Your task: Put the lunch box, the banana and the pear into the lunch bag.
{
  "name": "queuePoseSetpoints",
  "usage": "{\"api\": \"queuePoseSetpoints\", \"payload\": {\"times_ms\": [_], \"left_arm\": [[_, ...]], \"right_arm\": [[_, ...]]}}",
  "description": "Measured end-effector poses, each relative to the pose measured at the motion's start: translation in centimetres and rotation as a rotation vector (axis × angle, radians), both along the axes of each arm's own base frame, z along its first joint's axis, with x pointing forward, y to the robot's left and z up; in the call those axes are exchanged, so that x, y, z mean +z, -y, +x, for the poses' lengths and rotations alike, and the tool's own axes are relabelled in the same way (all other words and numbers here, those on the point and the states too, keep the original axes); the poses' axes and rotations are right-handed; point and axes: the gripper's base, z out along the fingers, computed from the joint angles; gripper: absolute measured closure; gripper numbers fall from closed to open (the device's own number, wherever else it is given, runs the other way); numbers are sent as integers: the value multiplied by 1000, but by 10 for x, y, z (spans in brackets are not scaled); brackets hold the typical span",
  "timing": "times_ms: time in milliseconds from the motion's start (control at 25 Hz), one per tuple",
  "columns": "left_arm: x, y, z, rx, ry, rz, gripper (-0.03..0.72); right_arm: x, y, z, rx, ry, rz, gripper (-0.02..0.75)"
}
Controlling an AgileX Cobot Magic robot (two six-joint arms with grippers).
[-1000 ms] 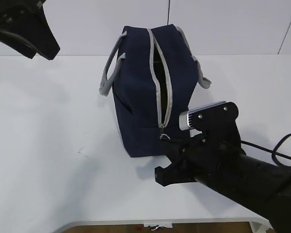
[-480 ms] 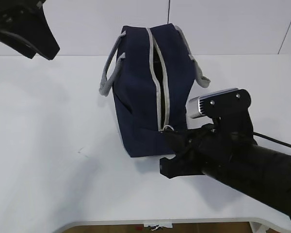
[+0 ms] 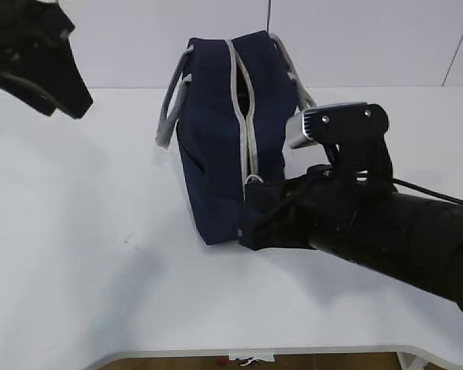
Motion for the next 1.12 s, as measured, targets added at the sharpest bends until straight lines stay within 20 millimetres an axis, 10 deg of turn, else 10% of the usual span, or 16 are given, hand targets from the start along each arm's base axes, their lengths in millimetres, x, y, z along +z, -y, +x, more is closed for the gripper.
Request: {"api": "queuePoseSetpoints", "payload": {"times_ms": [1120], "left_arm": [[-87,14,-18,-58,-88,67,361]], "right_arm": [[79,-32,27,80,30,26,737]]}}
